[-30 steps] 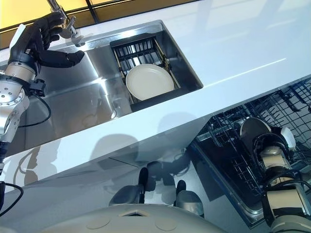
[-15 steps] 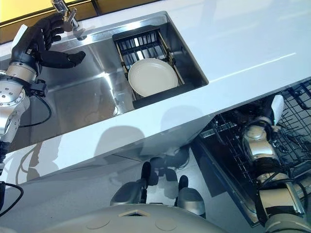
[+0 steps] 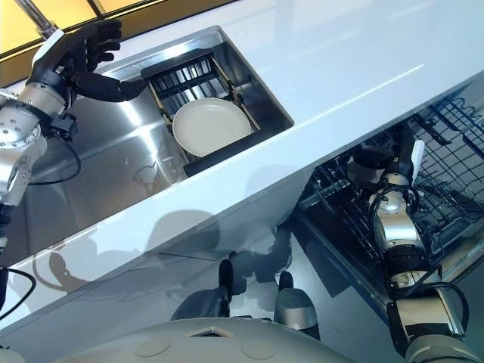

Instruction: Pick up plates and place into dishwasher.

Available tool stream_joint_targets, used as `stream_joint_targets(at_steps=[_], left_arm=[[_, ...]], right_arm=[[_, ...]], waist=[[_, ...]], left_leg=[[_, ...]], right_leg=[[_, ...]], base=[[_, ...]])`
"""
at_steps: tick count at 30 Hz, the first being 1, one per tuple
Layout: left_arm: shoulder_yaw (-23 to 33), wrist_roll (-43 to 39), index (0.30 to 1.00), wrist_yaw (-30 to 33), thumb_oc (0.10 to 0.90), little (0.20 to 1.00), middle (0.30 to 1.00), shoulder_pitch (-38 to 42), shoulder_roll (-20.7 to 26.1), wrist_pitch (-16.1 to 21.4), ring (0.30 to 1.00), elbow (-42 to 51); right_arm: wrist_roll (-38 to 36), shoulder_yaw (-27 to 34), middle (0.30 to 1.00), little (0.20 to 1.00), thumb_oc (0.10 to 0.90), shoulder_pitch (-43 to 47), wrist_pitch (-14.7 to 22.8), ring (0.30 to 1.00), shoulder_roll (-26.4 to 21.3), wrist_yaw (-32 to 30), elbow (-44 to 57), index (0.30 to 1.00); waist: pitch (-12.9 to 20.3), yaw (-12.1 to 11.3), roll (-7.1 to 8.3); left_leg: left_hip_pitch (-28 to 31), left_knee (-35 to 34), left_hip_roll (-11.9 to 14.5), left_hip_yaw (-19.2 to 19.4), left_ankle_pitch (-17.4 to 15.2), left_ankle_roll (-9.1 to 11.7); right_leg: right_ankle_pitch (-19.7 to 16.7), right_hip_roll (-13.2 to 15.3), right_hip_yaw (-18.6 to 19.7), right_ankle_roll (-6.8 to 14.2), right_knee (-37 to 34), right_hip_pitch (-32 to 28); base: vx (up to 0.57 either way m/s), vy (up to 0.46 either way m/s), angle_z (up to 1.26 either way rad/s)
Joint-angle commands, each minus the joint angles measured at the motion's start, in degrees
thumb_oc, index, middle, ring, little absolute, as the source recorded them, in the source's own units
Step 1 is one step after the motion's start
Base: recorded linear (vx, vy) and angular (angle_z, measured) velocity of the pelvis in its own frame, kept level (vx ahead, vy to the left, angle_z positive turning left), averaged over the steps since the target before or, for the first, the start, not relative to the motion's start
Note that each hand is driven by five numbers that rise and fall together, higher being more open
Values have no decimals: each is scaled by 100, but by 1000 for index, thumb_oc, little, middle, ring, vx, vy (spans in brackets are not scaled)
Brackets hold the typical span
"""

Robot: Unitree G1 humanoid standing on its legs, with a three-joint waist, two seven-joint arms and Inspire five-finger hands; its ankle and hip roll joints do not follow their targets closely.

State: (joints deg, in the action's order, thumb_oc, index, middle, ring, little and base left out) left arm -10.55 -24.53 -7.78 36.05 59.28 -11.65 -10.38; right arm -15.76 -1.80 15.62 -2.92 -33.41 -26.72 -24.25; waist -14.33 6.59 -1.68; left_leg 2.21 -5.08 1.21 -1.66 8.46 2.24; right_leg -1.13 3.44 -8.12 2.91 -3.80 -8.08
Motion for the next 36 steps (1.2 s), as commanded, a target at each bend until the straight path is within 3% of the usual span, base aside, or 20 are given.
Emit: stream_joint_targets(at_steps=[1,7,14,17,26,33,36], left_arm=[[-332,393,900,-533,800,900,900,1130,314,-150,900,-382],[-1249,1186,900,-1304,800,900,900,2177,282,-916,900,-1265],[-1646,1605,900,-2259,800,900,900,2460,295,-1559,900,-2022],[-1615,1732,900,-2575,800,900,900,2350,264,-1847,900,-2124],[-1257,2422,900,-3208,800,900,900,1780,318,-1860,900,-2684],[-922,2292,900,-3429,800,900,900,1313,212,-2096,900,-2923],[-731,1828,900,-3456,800,900,900,1102,100,-2299,900,-3046]], right_arm=[[137,312,900,900,800,9,426,900,-826,-174,998,900],[230,390,900,900,800,-138,611,900,-834,-384,1537,900],[363,666,900,900,800,-180,785,900,-863,-499,2051,900],[393,755,900,900,800,-226,863,900,-826,-483,2251,900],[609,890,900,900,800,-282,773,900,-767,-100,2721,900],[657,937,900,900,800,-312,705,900,-804,67,2886,900],[604,953,900,900,800,-301,648,900,-827,157,2914,900]], waist=[[782,139,-348],[794,369,-385],[740,517,-384],[725,548,-382],[717,593,-358],[681,611,-319],[675,619,-298]], left_leg=[[328,99,-127,475,-893,31],[335,101,-219,551,-944,-7],[304,146,-333,589,-1011,-49],[268,161,-365,593,-1007,-67],[195,233,-432,678,-1061,-145],[148,268,-462,751,-1076,-195],[132,252,-462,795,-1057,-196]], right_leg=[[871,-262,-148,349,1246,608],[797,-236,-92,451,1229,675],[685,-206,-31,544,1151,718],[636,-206,-10,571,1126,754],[555,-159,4,649,1096,843],[540,-140,-6,675,1131,910],[533,-139,-35,678,1120,924]], base=[[-38,59,-19],[-40,63,-20],[-34,50,-20],[-5,54,-14],[35,67,-17],[41,47,-22],[39,40,-24]])
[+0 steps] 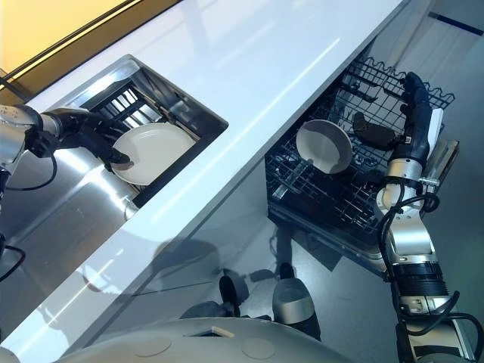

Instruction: Pick up plates and place into dishwasher.

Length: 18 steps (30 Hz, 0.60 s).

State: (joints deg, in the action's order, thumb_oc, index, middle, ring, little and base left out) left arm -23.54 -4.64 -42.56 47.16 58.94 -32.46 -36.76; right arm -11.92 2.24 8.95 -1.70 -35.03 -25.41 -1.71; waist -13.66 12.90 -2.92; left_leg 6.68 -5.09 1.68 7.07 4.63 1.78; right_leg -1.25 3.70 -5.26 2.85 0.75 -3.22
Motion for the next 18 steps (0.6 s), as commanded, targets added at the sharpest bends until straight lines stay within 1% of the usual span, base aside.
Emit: stream_joint_targets(at_steps=[1,2,3,4,5,7,8,10,13,16,17,18], left_arm=[[629,-361,900,3,800,900,900,-76,85,-317,900,-423],[676,-503,839,-30,729,829,839,-122,56,-384,839,-434],[787,-729,754,-76,630,730,754,-217,-33,-507,754,-434],[849,-948,561,-39,405,505,561,-296,-121,-561,561,-433],[938,-1201,467,-52,295,395,467,-384,-244,-646,467,-415],[946,-1441,328,-74,133,233,328,-442,-369,-668,328,-389],[950,-1496,300,-96,100,200,300,-461,-404,-665,300,-379],[881,-1801,300,-113,100,200,300,-446,-540,-661,300,-304],[820,-2095,300,28,100,200,300,-414,-666,-575,300,-250],[741,-2340,300,469,100,200,300,-347,-782,-262,300,-62],[728,-2525,300,751,100,200,300,-293,-773,-41,300,16],[718,-2630,300,850,100,200,300,-283,-767,-1,300,31]], right_arm=[[214,551,900,900,800,363,534,900,-662,58,666,900],[211,552,900,900,800,356,543,900,-661,71,674,900],[211,536,900,900,800,352,550,900,-657,80,701,900],[238,488,900,900,800,378,570,900,-623,78,701,900],[210,452,900,900,800,418,587,900,-619,70,742,900],[194,381,900,900,800,494,580,900,-596,56,786,900],[189,359,900,900,800,516,603,900,-591,61,786,900],[178,264,900,900,800,646,592,900,-577,44,871,900],[186,200,900,900,800,739,605,900,-545,83,904,900],[195,113,900,900,800,868,609,900,-518,83,982,900],[199,80,900,900,800,944,617,900,-528,50,1026,900],[204,72,900,900,800,961,626,900,-528,40,1033,900]], waist=[[604,-12,-171],[602,-14,-168],[594,-19,-166],[584,-21,-173],[569,-24,-167],[567,-29,-171],[568,-30,-174],[573,-34,-179],[575,-38,-181],[610,-70,-170],[629,-95,-159],[631,-98,-155]], left_leg=[[-321,247,-511,-63,-669,-153],[-323,241,-514,-59,-666,-155],[-328,230,-515,-50,-651,-161],[-331,216,-513,-43,-635,-168],[-338,209,-515,-40,-622,-173],[-350,206,-515,-55,-610,-169],[-353,204,-513,-60,-606,-166],[-352,195,-511,-75,-582,-164],[-349,192,-517,-107,-575,-164],[-320,161,-507,-117,-561,-154],[-315,147,-509,-126,-554,-146],[-314,144,-510,-128,-552,-144]], right_leg=[[544,-167,-330,682,659,442],[543,-169,-336,680,651,441],[541,-175,-340,671,646,448],[542,-183,-335,665,648,453],[541,-189,-329,656,641,453],[550,-199,-330,645,655,462],[554,-199,-334,643,660,465],[572,-212,-347,626,677,453],[579,-215,-363,615,681,443],[577,-216,-405,599,631,384],[563,-224,-418,594,586,357],[559,-226,-421,594,575,351]], base=[[21,24,-19],[18,15,-21],[17,10,-23],[13,2,-22],[4,-6,-17],[-2,-14,-16],[1,-21,-12],[0,-13,-3],[4,-10,0],[-11,-55,1],[-38,-55,1],[-47,-51,1]])
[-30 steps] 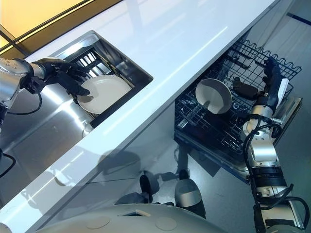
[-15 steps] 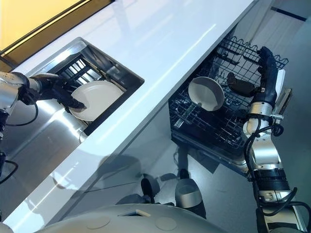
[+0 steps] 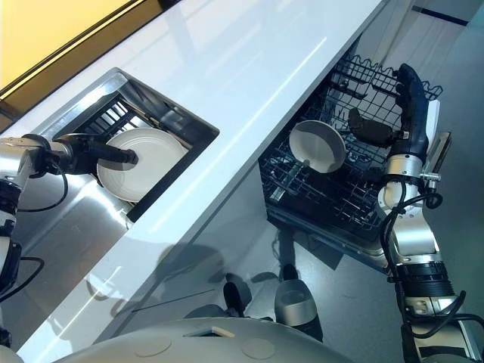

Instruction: Pick up plates and place into dishwasher.

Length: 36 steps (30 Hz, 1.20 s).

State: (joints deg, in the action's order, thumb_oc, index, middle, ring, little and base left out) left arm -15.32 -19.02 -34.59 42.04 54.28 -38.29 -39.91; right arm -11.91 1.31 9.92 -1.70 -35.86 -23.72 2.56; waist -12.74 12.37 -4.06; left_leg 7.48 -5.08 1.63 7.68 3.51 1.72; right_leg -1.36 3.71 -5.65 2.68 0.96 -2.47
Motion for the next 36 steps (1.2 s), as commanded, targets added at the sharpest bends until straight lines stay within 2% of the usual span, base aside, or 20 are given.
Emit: stream_joint_targets(at_steps=[1,2,4,6,7,8,10,14,17,21,24,25,28,33,34,36], left_arm=[[-71,-1343,300,354,100,200,300,284,-323,735,300,406],[1,-1485,300,831,100,200,300,325,-313,1071,300,601],[71,-1545,300,1127,100,200,300,349,-292,1230,300,768],[179,-851,300,1832,100,200,300,412,-108,1665,300,1228],[233,-111,300,2167,100,200,300,509,119,1909,300,1449],[242,-46,300,2138,100,200,300,511,116,1955,300,1454],[337,875,300,2353,100,200,300,700,583,2304,300,1699],[806,1271,300,3097,100,200,300,545,1382,2780,300,2447],[1334,1405,300,3881,100,200,300,130,1596,3291,300,2879],[2136,1684,300,4835,100,200,300,-519,1529,4083,300,3463],[2338,1907,300,5307,100,200,300,-750,1411,4498,300,3710],[2478,2111,300,5620,100,200,300,-878,1258,4811,300,3941],[2350,2310,300,6036,100,200,300,-842,995,5221,300,4180],[1818,2753,300,6267,100,200,300,-574,679,5384,300,4346],[1793,2771,300,6284,100,200,300,-555,681,5387,300,4330],[1239,3014,300,6388,100,200,300,-265,393,5477,300,4345]], right_arm=[[264,140,900,900,800,924,647,900,-428,-183,651,900],[337,143,900,900,800,994,695,900,-408,-267,731,900],[344,178,900,900,800,1026,721,900,-436,-326,815,900],[431,273,900,900,800,1146,817,900,-485,-400,880,900],[395,359,900,900,800,1212,818,900,-602,-417,936,900],[393,364,900,900,800,1221,819,900,-601,-416,935,900],[275,558,900,900,800,1342,813,900,-854,-402,1003,900],[66,1034,900,900,800,1274,1125,900,-1190,-278,1142,900],[-141,1233,900,900,800,1216,1308,900,-1259,-46,1295,900],[-672,1276,900,900,800,1225,1516,900,-1286,434,1545,900],[-1041,1173,900,900,800,1313,1515,900,-1314,706,1650,900],[-1494,1029,900,900,800,1425,1485,900,-1297,1044,1738,900],[-2469,545,900,900,800,1765,1188,900,-1127,1539,1832,900],[-3804,-206,900,900,800,2132,728,900,-619,2004,1877,900],[-3825,-204,900,900,800,2140,724,900,-620,2009,1866,900],[-4095,-662,900,900,800,2333,750,900,-169,1998,1792,900]], waist=[[549,-62,-29],[575,-97,-14],[593,-125,-2],[636,-202,17],[669,-246,30],[654,-246,32],[728,-298,54],[798,-423,82],[833,-514,118],[915,-635,175],[960,-677,198],[993,-721,221],[1046,-763,251],[1102,-795,267],[1104,-790,272],[1137,-791,293]], left_leg=[[-392,133,-500,-191,-433,-136],[-391,131,-487,-188,-427,-125],[-390,126,-475,-192,-421,-110],[-407,121,-443,-214,-396,-77],[-418,107,-426,-233,-377,-58],[-456,128,-420,-223,-335,-61],[-460,100,-396,-251,-310,-24],[-474,85,-343,-302,-293,41],[-466,79,-316,-324,-294,71],[-453,70,-294,-391,-316,113],[-449,78,-284,-424,-311,121],[-421,79,-279,-471,-326,127],[-402,95,-279,-556,-332,146],[-401,84,-260,-605,-300,154],[-401,80,-260,-609,-298,155],[-402,76,-233,-599,-281,159]], right_leg=[[563,-236,-382,602,525,259],[556,-248,-380,596,494,237],[551,-262,-392,588,477,223],[567,-293,-409,568,476,199],[578,-306,-422,559,476,182],[524,-309,-431,546,474,210],[539,-326,-447,535,456,180],[565,-346,-432,504,407,105],[576,-342,-425,482,387,76],[670,-341,-388,438,384,0],[689,-340,-369,407,386,-17],[731,-338,-363,370,383,-45],[752,-340,-353,321,359,-79],[760,-356,-346,282,338,-96],[761,-356,-350,281,336,-97],[744,-362,-367,274,323,-89]], base=[[-57,-51,2],[-60,-51,1],[-51,-41,3],[-70,-54,5],[-89,-45,7],[-83,-42,17],[-66,-35,23],[-80,-27,19],[-74,-19,13],[-45,-17,23],[-50,-8,34],[-16,-12,39],[-42,-7,35],[-23,0,35],[-16,-3,30],[-8,-11,23]])
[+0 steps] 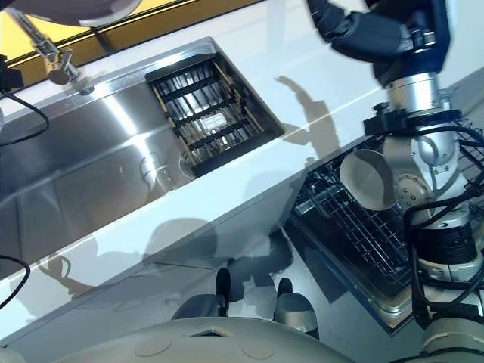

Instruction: Pick up plates and place into dishwasher.

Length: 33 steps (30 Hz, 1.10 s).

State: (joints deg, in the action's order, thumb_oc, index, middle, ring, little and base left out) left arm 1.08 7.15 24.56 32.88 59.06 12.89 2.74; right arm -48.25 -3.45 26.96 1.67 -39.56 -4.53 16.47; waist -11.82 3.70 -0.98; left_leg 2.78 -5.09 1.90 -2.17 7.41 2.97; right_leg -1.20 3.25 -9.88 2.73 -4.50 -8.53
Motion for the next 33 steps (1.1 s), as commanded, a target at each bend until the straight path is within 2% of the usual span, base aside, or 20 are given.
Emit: stream_joint_targets(at_steps=[1,7,12,23,29,33], left_arm=[[-546,430,300,470,100,200,300,728,-158,356,300,65],[-1451,184,300,322,100,200,300,1242,-792,115,300,-234],[-1790,162,300,143,100,200,300,1366,-1102,33,300,-547],[-1981,74,300,-40,100,200,300,1147,-1355,38,300,-1045],[-2001,112,300,-34,100,200,300,1060,-1435,336,300,-1129],[-2090,35,300,-159,100,200,300,1091,-1519,351,300,-996]], right_arm=[[-467,-269,900,900,800,672,453,900,287,47,369,900],[-379,-790,900,900,800,949,392,900,910,-74,-3,900],[-472,-994,900,900,800,992,180,900,1241,-104,-225,900],[-657,-1259,900,900,800,859,-390,900,1611,99,-538,900],[-889,-1356,900,900,800,794,-987,900,1662,95,-739,900],[-1019,-1490,900,900,800,780,-1040,900,1743,22,-918,900]], waist=[[1054,79,-3],[1086,131,35],[1112,175,59],[1148,246,83],[1185,273,90],[1194,257,103]], left_leg=[[64,75,-258,384,-664,32],[56,61,-233,409,-638,11],[80,59,-221,497,-648,-11],[122,59,-227,628,-677,-43],[131,59,-211,657,-672,-54],[131,57,-210,659,-673,-63]], right_leg=[[719,-319,57,267,862,520],[661,-333,72,285,855,564],[615,-322,88,306,839,579],[558,-306,100,338,798,574],[574,-300,102,346,839,586],[580,-298,85,343,832,574]], base=[[-11,-13,26],[-9,-7,11],[8,-9,-3],[25,-8,-7],[35,-3,-4],[22,-3,-5]])
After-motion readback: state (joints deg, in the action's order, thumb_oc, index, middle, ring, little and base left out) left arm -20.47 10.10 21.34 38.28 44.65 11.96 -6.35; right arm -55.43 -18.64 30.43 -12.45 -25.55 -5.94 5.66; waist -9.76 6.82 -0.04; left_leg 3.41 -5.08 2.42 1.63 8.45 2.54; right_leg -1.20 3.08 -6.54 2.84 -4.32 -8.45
